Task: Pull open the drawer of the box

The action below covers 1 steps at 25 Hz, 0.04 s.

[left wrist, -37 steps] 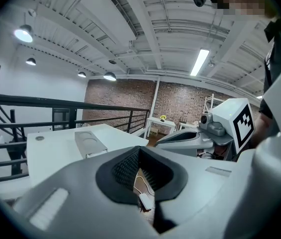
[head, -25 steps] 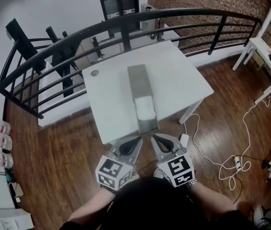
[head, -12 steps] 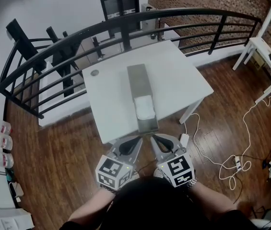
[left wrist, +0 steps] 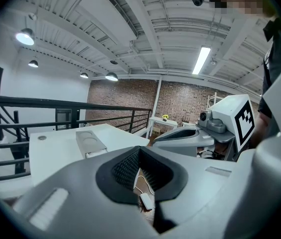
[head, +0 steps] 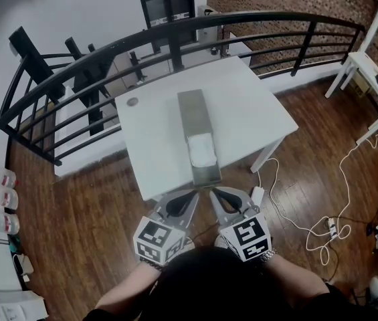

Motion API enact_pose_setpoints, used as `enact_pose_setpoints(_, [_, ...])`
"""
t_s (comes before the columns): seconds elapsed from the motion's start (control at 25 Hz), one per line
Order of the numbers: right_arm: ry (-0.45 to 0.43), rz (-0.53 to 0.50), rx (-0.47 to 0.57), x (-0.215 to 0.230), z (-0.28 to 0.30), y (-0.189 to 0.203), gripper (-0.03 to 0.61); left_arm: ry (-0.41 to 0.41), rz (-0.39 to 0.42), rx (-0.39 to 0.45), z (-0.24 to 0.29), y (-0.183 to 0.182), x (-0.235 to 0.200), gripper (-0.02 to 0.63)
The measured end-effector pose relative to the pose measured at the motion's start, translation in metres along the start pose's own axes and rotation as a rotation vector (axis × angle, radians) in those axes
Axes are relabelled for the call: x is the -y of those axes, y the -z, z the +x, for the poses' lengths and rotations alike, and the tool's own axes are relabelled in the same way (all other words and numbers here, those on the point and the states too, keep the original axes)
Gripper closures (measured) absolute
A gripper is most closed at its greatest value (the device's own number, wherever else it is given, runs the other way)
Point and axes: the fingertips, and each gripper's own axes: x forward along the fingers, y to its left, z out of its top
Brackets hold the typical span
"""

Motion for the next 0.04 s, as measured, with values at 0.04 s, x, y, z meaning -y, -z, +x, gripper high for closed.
enact_pose_setpoints(0.04, [-0.001, 0.0, 0.0, 0.0001, 0.0001, -0.0001, 0.588, 0.0, 0.0, -0.001, 0.0004, 0.0, 0.0, 0.603])
